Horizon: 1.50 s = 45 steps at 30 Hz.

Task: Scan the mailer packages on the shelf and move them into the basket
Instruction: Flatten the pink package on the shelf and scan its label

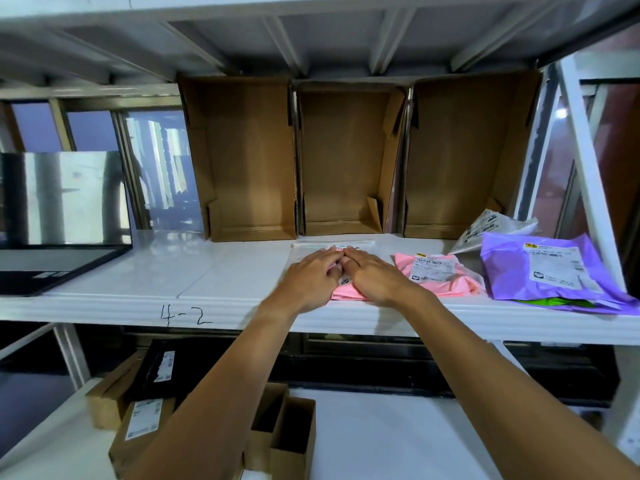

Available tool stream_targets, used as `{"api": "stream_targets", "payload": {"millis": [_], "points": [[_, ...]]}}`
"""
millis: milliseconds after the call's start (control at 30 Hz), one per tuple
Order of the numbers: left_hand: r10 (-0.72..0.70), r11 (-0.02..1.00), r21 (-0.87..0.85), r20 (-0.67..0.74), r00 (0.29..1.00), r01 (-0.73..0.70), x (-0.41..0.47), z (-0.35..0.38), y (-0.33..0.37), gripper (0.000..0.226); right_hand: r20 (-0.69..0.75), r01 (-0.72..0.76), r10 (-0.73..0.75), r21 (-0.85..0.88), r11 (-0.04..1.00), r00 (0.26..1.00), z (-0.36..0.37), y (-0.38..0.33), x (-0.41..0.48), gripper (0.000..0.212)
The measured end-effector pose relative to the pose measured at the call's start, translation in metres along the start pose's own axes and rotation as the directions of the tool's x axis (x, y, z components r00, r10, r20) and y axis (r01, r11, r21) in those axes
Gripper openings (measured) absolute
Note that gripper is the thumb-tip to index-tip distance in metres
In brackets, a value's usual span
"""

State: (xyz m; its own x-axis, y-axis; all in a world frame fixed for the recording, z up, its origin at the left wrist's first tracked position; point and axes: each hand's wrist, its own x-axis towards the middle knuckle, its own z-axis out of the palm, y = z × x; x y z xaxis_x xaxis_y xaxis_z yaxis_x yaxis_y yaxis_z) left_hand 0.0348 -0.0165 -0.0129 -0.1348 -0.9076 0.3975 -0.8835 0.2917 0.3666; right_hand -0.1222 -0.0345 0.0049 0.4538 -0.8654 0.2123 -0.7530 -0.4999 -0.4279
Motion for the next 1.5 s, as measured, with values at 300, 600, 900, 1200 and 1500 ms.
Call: {"api": "stream_targets", "payload": {"millis": [300, 600, 900, 1200, 1500], "points": [[-0.066, 0.998, 0.007, 0.106, 0.992, 0.066, 0.005, -0.002, 0.002, 0.046, 0.055, -0.002, 0.005, -0.044, 0.999, 0.998, 0.002, 0.006, 0.010, 0.052], [-0.089, 0.994, -0.059, 0.107, 0.990, 0.096, 0.007, -0.003, 0.001, 0.041, 0.082, 0.038, -0.024, -0.172, 0.984, 0.996, 0.001, 0.004, 0.009, 0.050], [-0.163, 0.963, -0.190, 0.159, 0.974, 0.192, 0.007, -0.017, 0.014, 0.036, 0.083, 0.019, -0.003, -0.190, 0.982, 0.997, 0.003, 0.008, 0.017, 0.048], [-0.280, 0.960, -0.009, -0.072, 0.957, 0.281, 0.033, 0.005, 0.013, 0.032, 0.088, -0.044, 0.050, -0.061, 0.997, 0.995, 0.001, 0.006, 0.019, 0.040], [-0.188, 0.982, 0.007, 0.113, 0.976, 0.189, 0.026, 0.005, 0.012, 0.041, 0.058, -0.006, 0.017, -0.186, 0.983, 0.998, 0.007, 0.011, 0.016, 0.052]]}}
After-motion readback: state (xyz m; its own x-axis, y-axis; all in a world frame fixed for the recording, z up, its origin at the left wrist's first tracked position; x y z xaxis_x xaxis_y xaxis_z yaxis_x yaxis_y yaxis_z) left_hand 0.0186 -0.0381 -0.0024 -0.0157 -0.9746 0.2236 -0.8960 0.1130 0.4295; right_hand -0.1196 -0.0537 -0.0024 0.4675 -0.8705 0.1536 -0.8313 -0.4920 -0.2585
